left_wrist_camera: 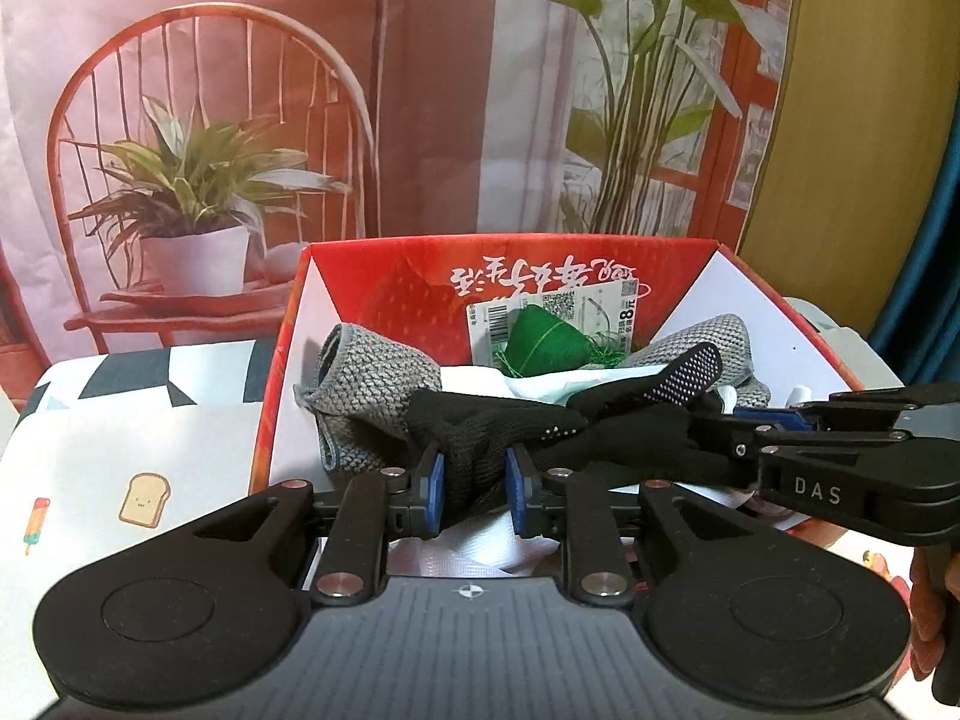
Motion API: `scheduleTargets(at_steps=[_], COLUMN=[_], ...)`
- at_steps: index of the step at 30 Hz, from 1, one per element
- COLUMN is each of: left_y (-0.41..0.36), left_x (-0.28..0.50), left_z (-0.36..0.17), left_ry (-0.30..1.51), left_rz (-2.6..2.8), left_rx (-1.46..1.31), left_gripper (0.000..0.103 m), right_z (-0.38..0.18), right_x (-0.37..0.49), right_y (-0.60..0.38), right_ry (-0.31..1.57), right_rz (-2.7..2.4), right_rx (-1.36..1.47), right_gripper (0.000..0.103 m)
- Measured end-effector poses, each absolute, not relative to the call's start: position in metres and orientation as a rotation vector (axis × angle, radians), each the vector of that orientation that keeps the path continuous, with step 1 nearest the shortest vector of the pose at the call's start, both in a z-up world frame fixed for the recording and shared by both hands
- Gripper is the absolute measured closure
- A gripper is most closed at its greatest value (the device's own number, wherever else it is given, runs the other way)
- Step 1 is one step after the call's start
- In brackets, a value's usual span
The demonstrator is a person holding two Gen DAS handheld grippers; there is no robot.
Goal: Organize soft objects
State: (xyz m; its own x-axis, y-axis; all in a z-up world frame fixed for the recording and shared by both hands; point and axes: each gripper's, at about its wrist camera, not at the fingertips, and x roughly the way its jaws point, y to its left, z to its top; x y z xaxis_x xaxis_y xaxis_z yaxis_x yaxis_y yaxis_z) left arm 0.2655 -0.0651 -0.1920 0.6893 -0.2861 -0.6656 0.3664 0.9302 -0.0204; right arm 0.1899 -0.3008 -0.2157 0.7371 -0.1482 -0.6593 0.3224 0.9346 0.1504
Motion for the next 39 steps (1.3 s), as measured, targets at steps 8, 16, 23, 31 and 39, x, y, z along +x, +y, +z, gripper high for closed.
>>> scheduleTargets(at_steps=[8,16,23,31,39], left_y=[-0.066,-0.062,-0.055,-0.048,-0.04], left_x=[0.257,0.242,0.234,0.214,0.201], left_z=[-0.183,-0.17,-0.16,-0.148,-0.136], left_ry=[0.688,0.621,0.64,0.594,0.578], left_rz=[-0.34,-0.326,-0.284,-0.227,-0.215], left_rx=[0.147,0.139,0.113,0.144,0.121], left_gripper=[0.034,0.005,0.003,0.0,0.0], right_z=[-0.222,-0.215,-0.197,-0.174,-0.158], right_x=[0.189,0.181,0.168,0.147,0.133], right_y=[-0.303,-0.303,-0.3,-0.298,-0.292], right_ry=[0.753,0.758,0.715,0.655,0.613], right_rz=[-0.273,-0.292,-0.316,-0.335,-0.338], right_rx=[0.296,0.301,0.286,0.257,0.24], right_gripper=[0.089,0.085,0.07,0.031,0.0])
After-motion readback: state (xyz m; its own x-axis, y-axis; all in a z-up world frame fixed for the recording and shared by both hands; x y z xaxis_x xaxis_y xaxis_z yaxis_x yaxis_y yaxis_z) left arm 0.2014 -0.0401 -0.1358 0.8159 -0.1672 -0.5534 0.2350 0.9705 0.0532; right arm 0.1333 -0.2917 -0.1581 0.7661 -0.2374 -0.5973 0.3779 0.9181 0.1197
